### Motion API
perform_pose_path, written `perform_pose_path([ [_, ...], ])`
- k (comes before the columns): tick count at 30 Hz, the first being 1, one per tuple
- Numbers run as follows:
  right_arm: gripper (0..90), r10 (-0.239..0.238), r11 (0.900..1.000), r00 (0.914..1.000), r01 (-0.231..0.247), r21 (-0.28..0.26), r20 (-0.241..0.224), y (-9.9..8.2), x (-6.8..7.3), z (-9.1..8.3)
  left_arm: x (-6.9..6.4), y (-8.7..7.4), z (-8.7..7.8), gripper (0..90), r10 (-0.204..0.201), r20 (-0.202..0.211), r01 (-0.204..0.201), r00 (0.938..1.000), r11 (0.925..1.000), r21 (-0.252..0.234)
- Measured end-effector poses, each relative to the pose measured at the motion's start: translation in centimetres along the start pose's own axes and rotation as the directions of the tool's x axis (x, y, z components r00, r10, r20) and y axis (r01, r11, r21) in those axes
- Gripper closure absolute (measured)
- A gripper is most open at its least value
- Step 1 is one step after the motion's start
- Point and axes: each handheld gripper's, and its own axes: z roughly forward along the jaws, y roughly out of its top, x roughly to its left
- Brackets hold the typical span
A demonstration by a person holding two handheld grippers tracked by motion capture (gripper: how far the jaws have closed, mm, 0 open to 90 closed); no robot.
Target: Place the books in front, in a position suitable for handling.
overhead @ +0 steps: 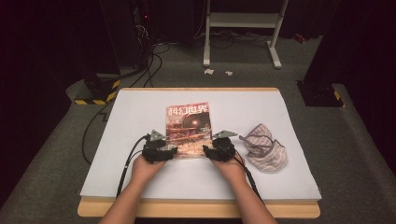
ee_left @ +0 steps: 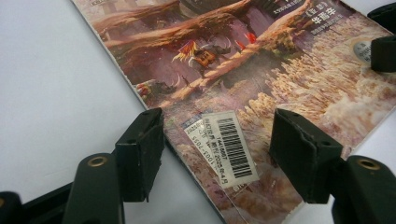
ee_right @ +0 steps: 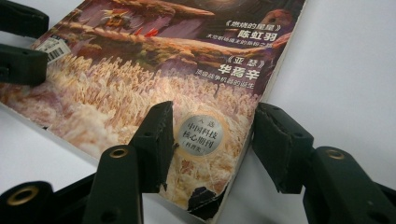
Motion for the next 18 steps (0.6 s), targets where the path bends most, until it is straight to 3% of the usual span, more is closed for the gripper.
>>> perform_pose_path([
  [3,45.6,0.001,1.0000,1.0000,-0.001,-0.004,-0.007,0.2,-0.4,0.0,0.5,0.4,0.4,36.6,-0.023,0.002,0.023,0.9997,0.9997,-0.002],
  [7,38.4,0.028,0.9996,0.9995,-0.028,-0.002,0.016,1.2,-1.1,1.2,1.2,1.4,1.3,31.2,-0.043,-0.026,0.043,0.9988,0.9991,0.003],
  [11,39.2,0.060,0.9982,0.9982,-0.060,0.001,0.010,2.1,-1.8,2.2,1.7,2.0,2.0,31.7,-0.069,-0.025,0.068,0.9973,0.9976,-0.007],
  [14,46.4,0.064,0.9980,0.9980,-0.064,-0.001,-0.001,2.3,-1.9,2.4,1.4,2.0,2.0,34.4,-0.050,-0.047,0.050,0.9976,0.9987,-0.004],
  [18,45.9,0.043,0.9991,0.9990,-0.043,0.002,0.015,2.2,-1.3,2.2,1.3,1.8,1.7,36.3,-0.041,-0.039,0.041,0.9984,0.9991,0.001],
])
